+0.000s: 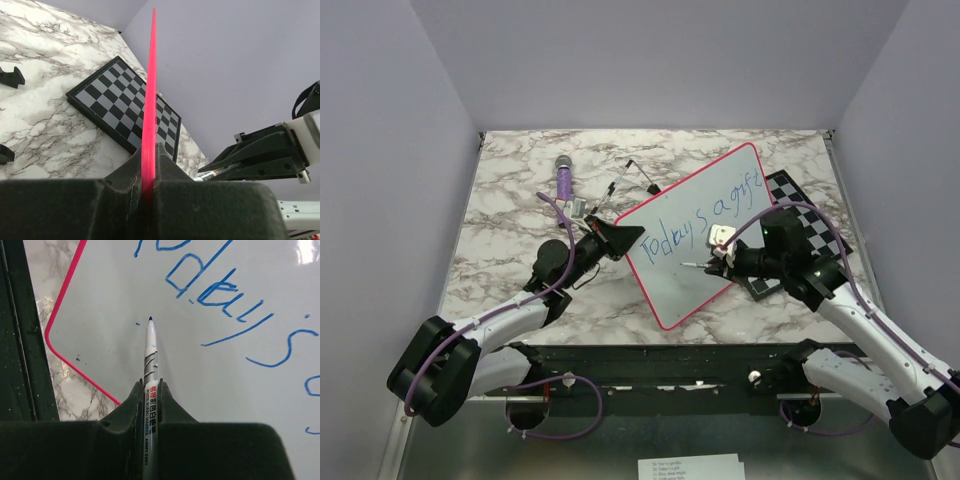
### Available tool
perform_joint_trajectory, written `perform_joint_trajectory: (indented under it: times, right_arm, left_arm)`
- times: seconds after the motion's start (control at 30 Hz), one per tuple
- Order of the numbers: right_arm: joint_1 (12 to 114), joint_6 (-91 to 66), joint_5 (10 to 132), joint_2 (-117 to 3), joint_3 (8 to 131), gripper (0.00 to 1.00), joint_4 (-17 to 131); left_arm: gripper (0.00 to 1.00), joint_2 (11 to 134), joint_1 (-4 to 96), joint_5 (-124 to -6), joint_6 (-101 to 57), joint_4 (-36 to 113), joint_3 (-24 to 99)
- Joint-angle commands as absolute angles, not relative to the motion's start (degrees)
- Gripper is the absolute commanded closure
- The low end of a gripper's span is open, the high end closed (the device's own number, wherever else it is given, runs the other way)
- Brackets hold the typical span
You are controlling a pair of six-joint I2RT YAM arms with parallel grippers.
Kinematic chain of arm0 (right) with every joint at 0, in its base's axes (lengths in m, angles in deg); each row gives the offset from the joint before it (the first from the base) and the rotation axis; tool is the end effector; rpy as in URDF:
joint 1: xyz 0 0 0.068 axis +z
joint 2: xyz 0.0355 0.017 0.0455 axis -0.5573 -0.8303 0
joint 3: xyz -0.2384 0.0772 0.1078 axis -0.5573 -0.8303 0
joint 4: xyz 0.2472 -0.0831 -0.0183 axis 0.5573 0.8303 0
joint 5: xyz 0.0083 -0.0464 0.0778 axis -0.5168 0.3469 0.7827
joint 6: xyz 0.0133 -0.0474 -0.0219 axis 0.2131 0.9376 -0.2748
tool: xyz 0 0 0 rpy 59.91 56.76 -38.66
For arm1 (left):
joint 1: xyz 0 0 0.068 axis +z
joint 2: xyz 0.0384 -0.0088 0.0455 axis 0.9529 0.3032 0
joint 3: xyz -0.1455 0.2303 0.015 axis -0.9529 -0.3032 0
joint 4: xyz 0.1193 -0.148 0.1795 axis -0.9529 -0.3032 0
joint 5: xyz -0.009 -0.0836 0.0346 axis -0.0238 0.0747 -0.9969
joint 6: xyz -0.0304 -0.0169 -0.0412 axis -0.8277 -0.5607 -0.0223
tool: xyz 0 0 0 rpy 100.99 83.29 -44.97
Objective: Write a sentence on the whiteboard
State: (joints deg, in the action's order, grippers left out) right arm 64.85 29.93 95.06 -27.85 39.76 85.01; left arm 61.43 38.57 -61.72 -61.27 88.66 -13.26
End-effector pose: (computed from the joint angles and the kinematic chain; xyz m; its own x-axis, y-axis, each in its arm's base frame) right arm 0.1562 0.1153 0.2961 0.0780 -0.5376 -0.8396 -0.9386 0.2442 -0.2436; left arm 0.1908 -0.1364 0.2465 -0.4608 -0.5989 -0.6550 0.5592 0.3772 -0.7383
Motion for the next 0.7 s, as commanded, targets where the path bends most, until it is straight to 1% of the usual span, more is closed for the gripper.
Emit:
perform_joint_trajectory:
  times: [0.0,0.2,0.37,0.47,0.6,0.67]
  right_arm:
    - [65.1,32.4,97.2,-29.9,38.5,1.00,87.1]
    - [65.8,30.8,94.7,-30.8,38.4,0.99,84.9]
    - [65.6,26.7,94.2,-30.1,41.2,0.99,83.7]
    - [65.7,25.9,96.3,-31.2,42.4,1.00,84.4]
    - [65.6,22.5,103.6,-32.4,49.1,1.00,88.8]
    - [65.6,20.7,105.0,-32.6,52.0,0.99,90.4]
  left_arm:
    - [1.00,59.9,38.4,-63.4,-61.3,95.4,-11.7]
    - [1.00,60.3,38.4,-63.3,-61.5,95.8,-11.4]
    - [1.00,59.9,38.4,-63.4,-61.3,95.3,-11.4]
    - [1.00,59.6,38.4,-63.6,-61.3,94.8,-11.6]
    - [1.00,59.2,38.4,-63.7,-61.2,94.4,-11.7]
    - [1.00,59.3,38.4,-63.8,-61.1,94.1,-11.7]
